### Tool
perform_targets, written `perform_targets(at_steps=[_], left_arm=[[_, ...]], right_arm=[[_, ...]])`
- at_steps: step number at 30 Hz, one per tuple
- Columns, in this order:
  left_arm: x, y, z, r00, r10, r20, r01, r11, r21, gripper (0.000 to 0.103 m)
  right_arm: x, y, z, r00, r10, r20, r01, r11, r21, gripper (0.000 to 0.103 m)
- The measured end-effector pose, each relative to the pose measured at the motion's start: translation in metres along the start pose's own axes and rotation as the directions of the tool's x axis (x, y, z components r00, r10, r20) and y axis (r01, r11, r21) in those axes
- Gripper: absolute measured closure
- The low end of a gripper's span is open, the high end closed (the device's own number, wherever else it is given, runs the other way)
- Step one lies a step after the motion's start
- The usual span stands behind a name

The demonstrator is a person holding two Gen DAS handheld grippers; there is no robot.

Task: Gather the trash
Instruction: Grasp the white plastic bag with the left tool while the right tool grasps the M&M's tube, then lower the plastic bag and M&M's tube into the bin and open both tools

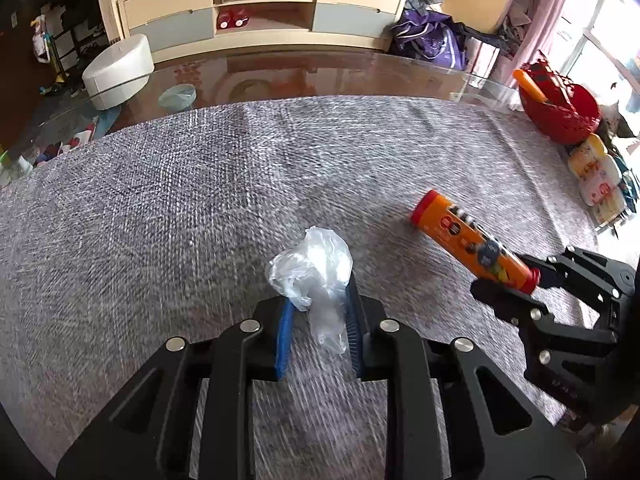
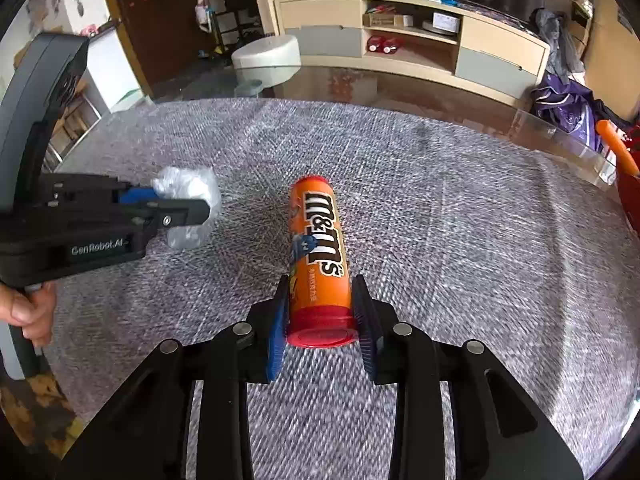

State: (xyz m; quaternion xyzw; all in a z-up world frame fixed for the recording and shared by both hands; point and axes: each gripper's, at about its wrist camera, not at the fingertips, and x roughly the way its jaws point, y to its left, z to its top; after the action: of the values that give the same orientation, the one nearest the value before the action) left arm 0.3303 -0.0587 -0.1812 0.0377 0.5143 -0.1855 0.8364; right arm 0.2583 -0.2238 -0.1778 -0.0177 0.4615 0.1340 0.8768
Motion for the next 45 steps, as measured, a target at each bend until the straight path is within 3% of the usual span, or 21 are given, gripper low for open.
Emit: perform_targets(at_steps=[12, 23, 34, 45], left_arm=[[-0.096, -0.022, -0.044, 0.996, 0.006, 0.093, -0.007, 1.000, 0.019, 0.083], [-0.163, -0.049, -0.130, 0.990, -0.036, 0.138, 0.032, 0.999, 0.032, 0.083], [-0.160, -0.073, -0.213, 0.992, -0.078, 0.101, 0.075, 0.997, 0.030, 0.083], [-0.114, -0.085, -0.284, 0.997, -0.074, 0.011, 0.074, 0.997, -0.011, 0.083]], right_arm=[[-0.087, 0.025, -0.019, 0.994, -0.019, 0.111, 0.018, 1.000, 0.013, 0.072], [-0.155, 0.058, -0.068, 0.987, -0.024, 0.158, 0.023, 1.000, 0.008, 0.072], [-0.160, 0.075, -0.148, 0.996, 0.011, 0.089, -0.014, 0.999, 0.035, 0.072], [-0.105, 0.081, -0.220, 0.993, 0.075, -0.096, -0.060, 0.987, 0.147, 0.072]])
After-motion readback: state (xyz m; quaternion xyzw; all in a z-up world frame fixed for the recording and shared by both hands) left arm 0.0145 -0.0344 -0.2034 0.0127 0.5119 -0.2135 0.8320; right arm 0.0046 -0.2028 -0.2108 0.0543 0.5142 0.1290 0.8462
